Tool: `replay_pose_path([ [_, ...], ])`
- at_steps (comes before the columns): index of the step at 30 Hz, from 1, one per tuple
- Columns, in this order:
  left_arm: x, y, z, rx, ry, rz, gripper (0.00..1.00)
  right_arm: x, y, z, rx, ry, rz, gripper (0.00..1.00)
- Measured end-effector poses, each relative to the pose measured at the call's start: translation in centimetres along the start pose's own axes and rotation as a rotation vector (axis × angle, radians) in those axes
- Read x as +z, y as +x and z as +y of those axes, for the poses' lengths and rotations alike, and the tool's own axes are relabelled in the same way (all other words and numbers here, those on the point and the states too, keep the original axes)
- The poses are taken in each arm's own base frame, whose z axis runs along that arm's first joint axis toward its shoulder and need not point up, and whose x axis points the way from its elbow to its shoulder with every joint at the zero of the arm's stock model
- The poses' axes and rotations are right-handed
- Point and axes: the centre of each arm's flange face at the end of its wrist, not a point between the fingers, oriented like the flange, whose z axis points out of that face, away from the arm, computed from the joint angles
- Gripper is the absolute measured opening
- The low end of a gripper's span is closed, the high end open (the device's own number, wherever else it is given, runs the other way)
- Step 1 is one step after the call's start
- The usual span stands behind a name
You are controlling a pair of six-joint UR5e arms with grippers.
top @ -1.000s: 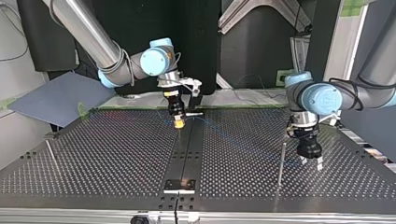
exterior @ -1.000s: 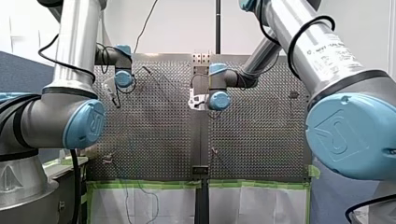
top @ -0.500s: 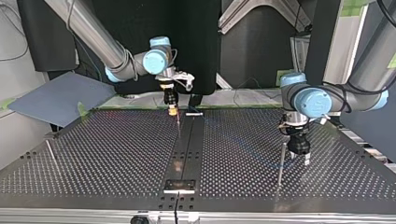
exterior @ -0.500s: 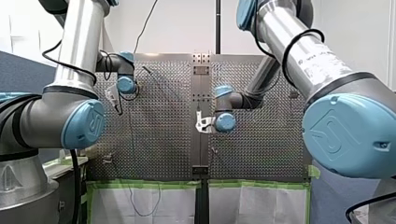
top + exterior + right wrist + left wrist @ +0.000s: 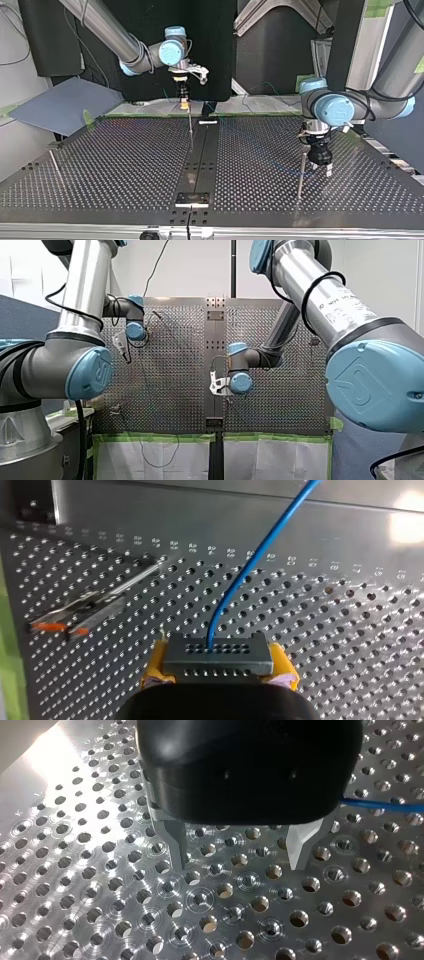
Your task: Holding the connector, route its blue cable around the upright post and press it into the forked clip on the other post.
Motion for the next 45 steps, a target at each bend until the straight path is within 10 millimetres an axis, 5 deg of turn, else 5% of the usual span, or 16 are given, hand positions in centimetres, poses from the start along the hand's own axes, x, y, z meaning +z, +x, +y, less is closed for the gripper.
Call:
replay_pose_path([
  [14,-0.1,0.1,-0.1,0.000,-0.011,-0.002,1.00,-2.8,-4.3,1.5,0.037,-0.049,-0.008,0.00],
  [28,-0.2,0.1,0.0,-0.001,-0.015,-0.001,1.00,-5.5,-13.5,4.6,0.032,-0.112,-0.105,0.00],
  [35,-0.2,0.1,0.0,-0.001,-0.017,-0.002,1.00,-4.3,-15.7,6.3,0.054,-0.123,-0.099,0.00],
  [45,-0.2,0.1,0.1,-0.001,-0.025,-0.002,1.00,0.2,-17.8,9.5,0.074,-0.125,-0.030,0.00],
])
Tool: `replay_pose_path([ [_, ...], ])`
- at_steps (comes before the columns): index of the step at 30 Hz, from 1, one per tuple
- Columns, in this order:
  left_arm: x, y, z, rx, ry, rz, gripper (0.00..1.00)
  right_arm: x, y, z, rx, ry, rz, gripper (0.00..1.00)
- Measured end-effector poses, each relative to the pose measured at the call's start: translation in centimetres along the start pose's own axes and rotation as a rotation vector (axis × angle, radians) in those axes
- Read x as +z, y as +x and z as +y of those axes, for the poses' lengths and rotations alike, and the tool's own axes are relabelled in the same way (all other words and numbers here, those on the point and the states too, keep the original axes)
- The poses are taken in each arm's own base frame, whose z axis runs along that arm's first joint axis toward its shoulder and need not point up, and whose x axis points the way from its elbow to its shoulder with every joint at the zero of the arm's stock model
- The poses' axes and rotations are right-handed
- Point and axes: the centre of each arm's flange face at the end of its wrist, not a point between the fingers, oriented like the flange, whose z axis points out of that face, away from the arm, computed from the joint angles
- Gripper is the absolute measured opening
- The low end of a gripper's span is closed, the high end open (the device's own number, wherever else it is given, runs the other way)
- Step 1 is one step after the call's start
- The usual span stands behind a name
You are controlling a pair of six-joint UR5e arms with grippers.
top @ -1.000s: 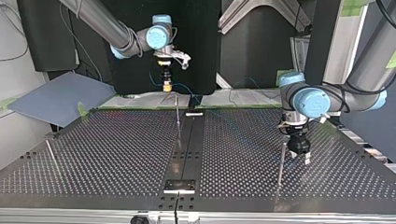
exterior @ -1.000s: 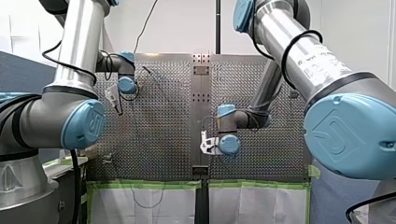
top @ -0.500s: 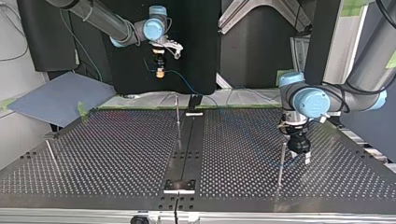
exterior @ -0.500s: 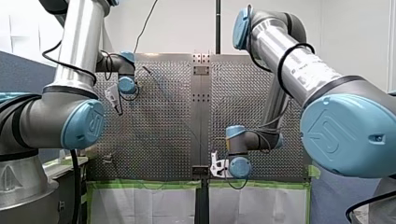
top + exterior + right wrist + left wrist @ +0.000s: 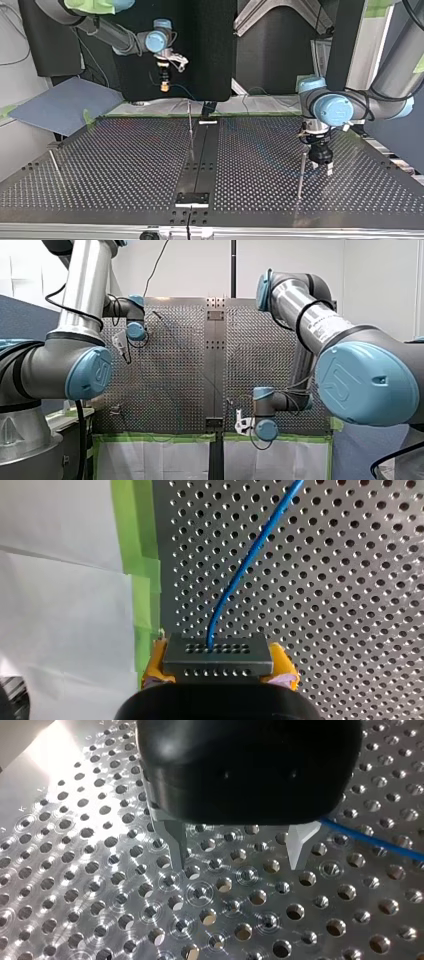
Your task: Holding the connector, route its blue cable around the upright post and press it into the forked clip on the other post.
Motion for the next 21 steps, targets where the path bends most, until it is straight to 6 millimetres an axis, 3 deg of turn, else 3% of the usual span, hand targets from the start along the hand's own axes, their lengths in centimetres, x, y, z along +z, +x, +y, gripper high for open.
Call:
replay_pose_path([
  [8,0.0,0.0,0.0,-0.002,-0.002,0.000,1.00,2.5,-1.5,1.1,0.008,-0.014,0.048,0.00],
  [21,-0.1,0.1,0.2,-0.004,-0.013,0.005,1.00,2.1,-6.7,1.0,-0.007,-0.009,0.029,0.00],
])
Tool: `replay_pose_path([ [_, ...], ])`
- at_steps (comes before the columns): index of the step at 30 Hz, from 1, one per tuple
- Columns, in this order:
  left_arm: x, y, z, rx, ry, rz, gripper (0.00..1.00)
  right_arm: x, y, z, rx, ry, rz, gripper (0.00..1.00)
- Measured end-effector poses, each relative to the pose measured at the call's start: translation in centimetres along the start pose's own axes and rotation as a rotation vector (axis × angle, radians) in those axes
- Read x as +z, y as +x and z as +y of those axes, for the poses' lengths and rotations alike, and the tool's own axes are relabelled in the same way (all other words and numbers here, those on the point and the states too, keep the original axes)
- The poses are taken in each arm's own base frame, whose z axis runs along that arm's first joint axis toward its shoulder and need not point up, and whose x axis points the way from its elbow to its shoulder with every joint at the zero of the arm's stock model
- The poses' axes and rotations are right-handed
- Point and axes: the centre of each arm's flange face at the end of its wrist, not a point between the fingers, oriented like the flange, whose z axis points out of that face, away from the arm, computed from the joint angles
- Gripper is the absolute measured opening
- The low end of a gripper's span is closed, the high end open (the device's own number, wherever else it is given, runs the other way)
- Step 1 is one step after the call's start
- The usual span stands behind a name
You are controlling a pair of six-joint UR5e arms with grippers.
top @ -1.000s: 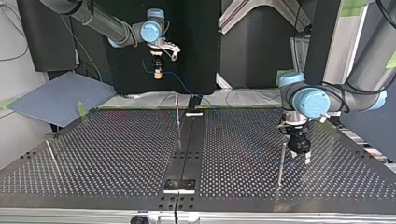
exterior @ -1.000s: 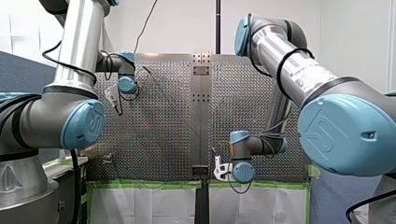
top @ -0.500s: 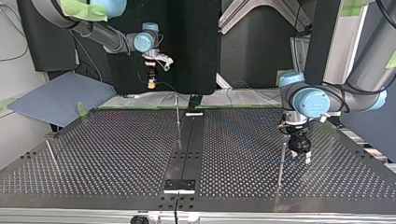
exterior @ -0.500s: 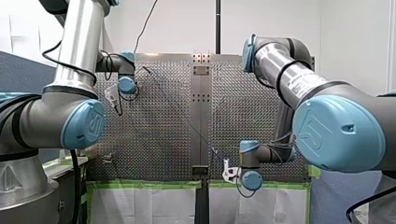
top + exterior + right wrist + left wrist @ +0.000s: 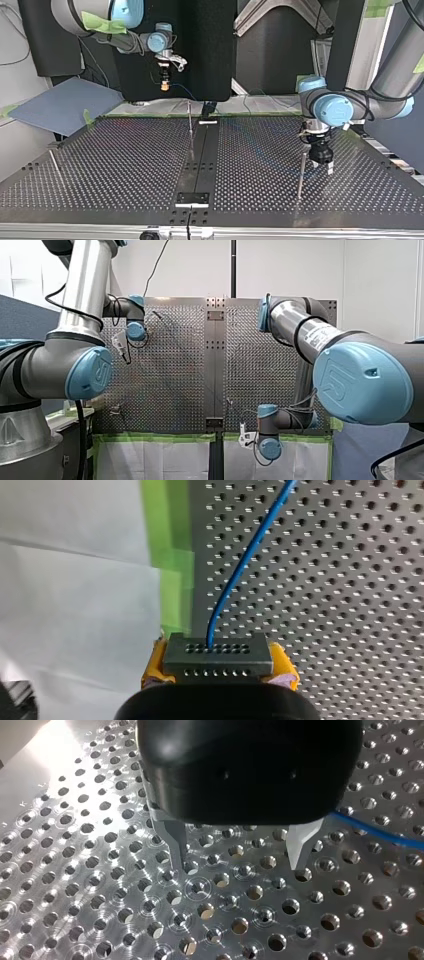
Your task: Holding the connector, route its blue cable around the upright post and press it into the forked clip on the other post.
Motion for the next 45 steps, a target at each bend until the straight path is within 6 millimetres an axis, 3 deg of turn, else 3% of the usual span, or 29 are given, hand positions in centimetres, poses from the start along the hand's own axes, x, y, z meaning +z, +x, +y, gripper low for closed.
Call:
replay_pose_path([
  [27,-0.1,0.1,0.0,-0.011,-0.002,0.005,1.00,-6.3,-14.1,1.8,-0.040,-0.021,-0.219,0.00],
  [32,-0.1,0.1,0.0,-0.011,-0.003,0.006,1.00,-6.6,-13.9,1.9,-0.039,-0.019,-0.228,0.00],
  [45,0.0,0.2,-0.2,-0.040,0.026,0.017,1.00,-5.8,-9.1,1.7,-0.023,-0.012,-0.227,0.00],
])
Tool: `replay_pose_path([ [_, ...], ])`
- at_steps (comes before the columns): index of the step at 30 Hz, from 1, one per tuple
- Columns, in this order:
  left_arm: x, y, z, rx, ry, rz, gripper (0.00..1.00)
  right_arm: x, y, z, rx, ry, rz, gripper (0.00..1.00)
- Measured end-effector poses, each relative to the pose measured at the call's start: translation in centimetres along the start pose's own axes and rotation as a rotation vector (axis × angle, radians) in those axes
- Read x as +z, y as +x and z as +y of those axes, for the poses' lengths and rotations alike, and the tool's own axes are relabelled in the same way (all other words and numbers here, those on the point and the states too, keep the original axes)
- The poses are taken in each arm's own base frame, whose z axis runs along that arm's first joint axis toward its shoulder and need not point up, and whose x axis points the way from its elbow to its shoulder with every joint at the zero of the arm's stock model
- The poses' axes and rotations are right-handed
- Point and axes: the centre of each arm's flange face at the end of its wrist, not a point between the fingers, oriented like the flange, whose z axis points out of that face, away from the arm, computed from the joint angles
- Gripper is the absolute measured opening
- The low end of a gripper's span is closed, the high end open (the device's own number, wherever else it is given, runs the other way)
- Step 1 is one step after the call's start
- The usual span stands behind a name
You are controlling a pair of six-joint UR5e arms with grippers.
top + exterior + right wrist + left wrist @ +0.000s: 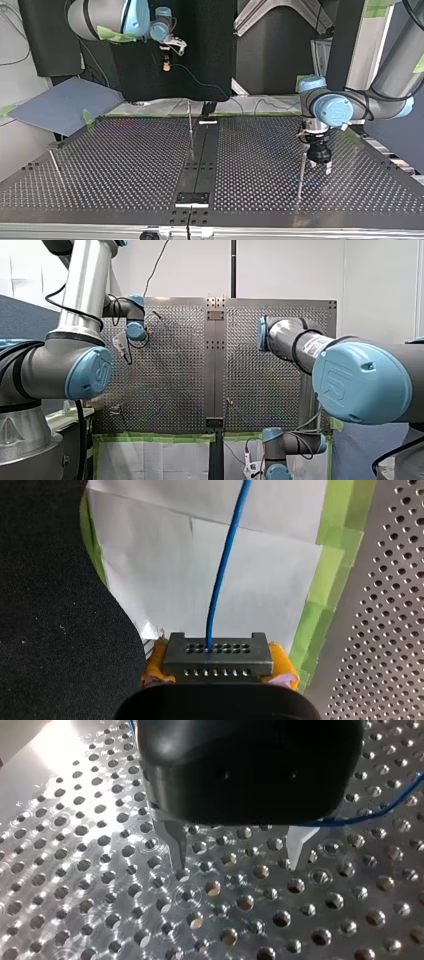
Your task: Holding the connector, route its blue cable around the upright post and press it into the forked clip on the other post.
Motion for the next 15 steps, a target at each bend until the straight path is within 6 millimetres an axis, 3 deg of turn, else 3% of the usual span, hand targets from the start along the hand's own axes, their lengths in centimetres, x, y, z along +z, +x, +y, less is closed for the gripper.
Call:
replay_pose_path([
  [15,0.2,-0.1,-0.1,-0.036,0.032,0.007,1.00,-2.4,4.1,1.2,0.019,-0.023,-0.070,0.00],
])
